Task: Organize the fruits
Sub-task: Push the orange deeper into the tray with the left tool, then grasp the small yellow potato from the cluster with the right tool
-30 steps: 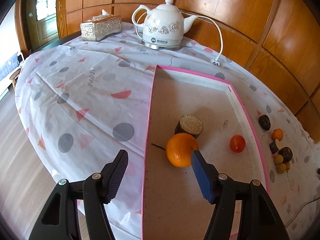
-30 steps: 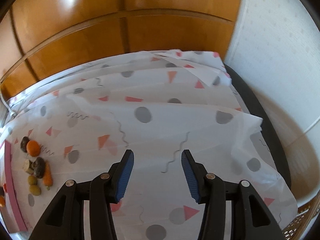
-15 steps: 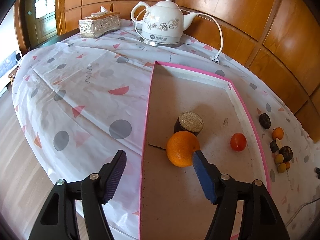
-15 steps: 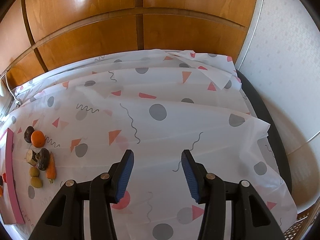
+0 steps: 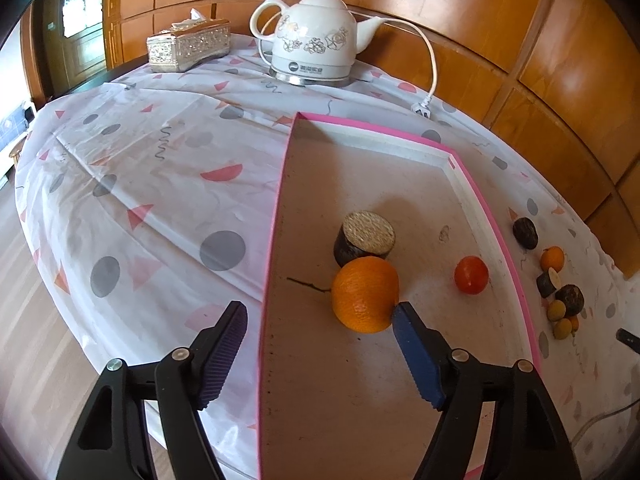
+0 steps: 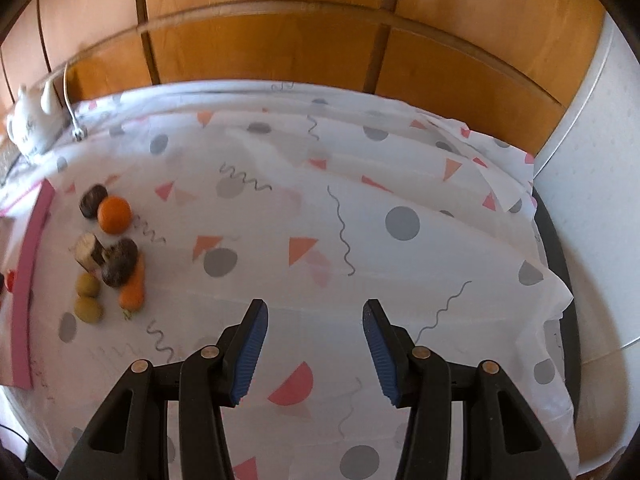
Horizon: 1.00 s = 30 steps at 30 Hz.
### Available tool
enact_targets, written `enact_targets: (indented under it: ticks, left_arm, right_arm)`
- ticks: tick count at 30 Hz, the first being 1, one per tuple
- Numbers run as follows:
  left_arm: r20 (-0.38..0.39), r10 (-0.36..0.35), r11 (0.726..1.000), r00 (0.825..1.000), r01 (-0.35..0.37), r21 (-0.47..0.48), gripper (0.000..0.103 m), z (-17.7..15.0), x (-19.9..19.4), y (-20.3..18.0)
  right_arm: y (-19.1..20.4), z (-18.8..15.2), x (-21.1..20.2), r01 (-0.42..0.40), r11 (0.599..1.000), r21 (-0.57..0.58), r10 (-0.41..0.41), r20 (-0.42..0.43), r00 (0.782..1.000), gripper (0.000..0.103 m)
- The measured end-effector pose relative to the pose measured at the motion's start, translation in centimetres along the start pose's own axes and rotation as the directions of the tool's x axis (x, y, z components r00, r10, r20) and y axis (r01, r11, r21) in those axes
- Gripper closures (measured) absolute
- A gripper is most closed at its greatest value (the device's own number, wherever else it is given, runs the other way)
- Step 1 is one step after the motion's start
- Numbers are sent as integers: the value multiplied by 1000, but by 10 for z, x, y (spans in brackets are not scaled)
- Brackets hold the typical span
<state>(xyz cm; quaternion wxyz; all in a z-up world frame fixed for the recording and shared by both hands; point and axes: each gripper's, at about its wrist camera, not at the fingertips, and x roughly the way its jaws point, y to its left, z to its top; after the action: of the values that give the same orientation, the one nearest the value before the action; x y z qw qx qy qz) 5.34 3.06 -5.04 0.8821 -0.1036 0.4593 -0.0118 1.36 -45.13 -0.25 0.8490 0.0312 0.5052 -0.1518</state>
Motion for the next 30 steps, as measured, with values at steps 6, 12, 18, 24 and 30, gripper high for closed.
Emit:
enact_targets:
  ticks: [6, 12, 18, 24, 30]
  left_arm:
    - [4, -39, 997, 999, 39, -64, 30, 0, -4, 10]
    - [41, -19, 992, 999, 23, -123, 30, 1, -14, 29]
    - [47, -9, 991, 999, 15, -133, 29, 1, -16, 32]
    - [58, 4, 984, 998, 6, -177, 28, 2, -21, 43]
    - [62, 5, 982, 998, 7, -187, 28, 2, -25, 47]
  right_arm:
    - [3, -2, 2, -14, 1000, -7, 14, -11, 1000, 53]
    - [29, -5, -5, -100, 992, -80, 100, -5, 995, 53]
    - [69, -12, -12, -170, 971, -169, 168, -22, 985, 53]
    - [101, -13, -14, -252, 950, -186, 250, -34, 968, 53]
    - [138, -15, -7, -311, 928, -203, 307, -51, 950, 53]
